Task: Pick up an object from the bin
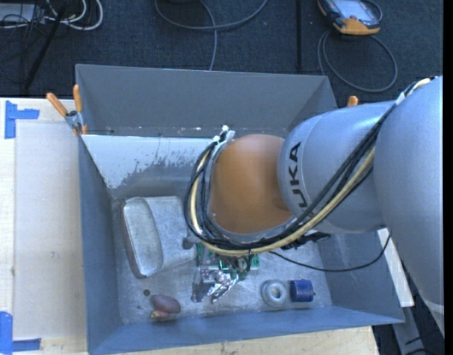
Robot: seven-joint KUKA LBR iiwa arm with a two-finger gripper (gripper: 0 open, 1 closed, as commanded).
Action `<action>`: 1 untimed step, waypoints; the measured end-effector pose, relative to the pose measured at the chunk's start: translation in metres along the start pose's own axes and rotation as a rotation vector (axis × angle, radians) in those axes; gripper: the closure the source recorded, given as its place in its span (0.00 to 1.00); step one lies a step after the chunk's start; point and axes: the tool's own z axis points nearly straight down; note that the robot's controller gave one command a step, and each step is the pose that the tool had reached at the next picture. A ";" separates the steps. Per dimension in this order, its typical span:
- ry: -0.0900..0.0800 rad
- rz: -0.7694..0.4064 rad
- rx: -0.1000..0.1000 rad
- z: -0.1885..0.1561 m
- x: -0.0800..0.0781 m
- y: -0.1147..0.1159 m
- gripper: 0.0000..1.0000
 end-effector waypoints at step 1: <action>-0.015 -0.035 -0.003 0.054 0.006 -0.107 0.00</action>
Offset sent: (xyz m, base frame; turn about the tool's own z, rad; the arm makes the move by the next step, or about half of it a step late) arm -0.0083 -0.1060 -0.0546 -0.0370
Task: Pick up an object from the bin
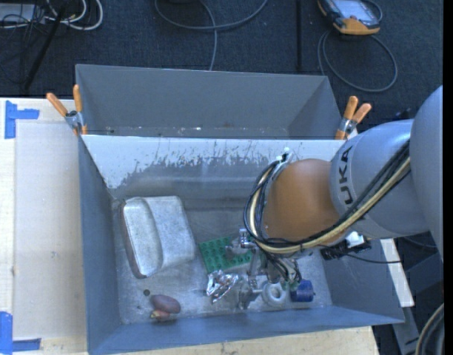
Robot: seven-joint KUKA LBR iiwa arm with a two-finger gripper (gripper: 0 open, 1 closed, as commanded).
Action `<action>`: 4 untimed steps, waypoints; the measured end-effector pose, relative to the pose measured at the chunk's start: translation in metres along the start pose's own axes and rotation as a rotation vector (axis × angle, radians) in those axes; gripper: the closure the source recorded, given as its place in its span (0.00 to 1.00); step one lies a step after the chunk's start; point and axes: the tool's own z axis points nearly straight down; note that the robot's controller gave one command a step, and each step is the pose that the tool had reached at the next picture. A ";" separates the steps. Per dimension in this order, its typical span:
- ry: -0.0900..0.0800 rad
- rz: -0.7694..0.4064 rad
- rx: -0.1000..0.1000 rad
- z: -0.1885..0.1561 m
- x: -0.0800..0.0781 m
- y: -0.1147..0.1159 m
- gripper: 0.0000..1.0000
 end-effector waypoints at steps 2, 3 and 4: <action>-0.002 -0.114 0.003 -0.160 0.021 -0.041 1.00; 0.006 -0.112 0.001 -0.156 0.022 -0.040 0.00; 0.011 -0.088 0.000 -0.016 -0.047 0.003 0.00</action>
Offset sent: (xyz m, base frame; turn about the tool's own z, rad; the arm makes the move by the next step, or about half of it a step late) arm 0.0000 0.0000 0.0000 0.0000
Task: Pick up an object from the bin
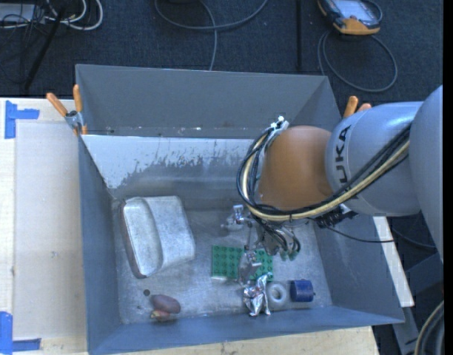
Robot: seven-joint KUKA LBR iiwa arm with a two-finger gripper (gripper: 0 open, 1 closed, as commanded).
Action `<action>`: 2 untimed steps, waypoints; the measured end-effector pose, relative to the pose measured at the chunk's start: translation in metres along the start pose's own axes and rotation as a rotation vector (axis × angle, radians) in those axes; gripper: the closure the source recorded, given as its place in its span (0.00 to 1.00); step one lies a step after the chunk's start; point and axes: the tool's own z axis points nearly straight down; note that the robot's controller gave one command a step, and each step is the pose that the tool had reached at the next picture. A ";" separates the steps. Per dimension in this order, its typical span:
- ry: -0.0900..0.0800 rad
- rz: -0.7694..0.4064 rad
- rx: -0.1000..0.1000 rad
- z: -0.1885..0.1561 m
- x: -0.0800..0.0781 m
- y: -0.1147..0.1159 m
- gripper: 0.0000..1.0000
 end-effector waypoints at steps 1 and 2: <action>-0.004 0.005 0.001 -0.004 0.000 -0.002 1.00; -0.004 0.006 0.001 -0.004 0.000 -0.002 0.00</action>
Offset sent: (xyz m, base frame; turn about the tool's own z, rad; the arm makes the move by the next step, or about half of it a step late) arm 0.0000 0.0000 0.0000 0.0000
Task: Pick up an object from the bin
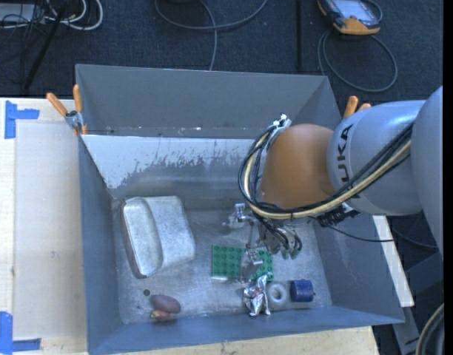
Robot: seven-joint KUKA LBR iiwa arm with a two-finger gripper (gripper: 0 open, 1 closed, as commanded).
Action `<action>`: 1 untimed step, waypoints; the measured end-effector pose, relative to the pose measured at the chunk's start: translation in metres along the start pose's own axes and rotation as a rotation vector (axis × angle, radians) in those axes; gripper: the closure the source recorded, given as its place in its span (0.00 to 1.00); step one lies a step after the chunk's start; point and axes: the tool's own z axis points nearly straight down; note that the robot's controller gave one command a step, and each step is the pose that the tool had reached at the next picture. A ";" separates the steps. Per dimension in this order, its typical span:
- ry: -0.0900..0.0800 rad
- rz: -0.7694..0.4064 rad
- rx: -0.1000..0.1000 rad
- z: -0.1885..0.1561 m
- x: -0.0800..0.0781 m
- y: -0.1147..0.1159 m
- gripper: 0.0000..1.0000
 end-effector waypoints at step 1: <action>-0.006 0.058 -0.001 0.026 0.002 -0.005 0.00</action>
Offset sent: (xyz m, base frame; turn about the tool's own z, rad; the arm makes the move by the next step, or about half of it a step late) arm -0.0036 -0.0065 -0.0279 0.0588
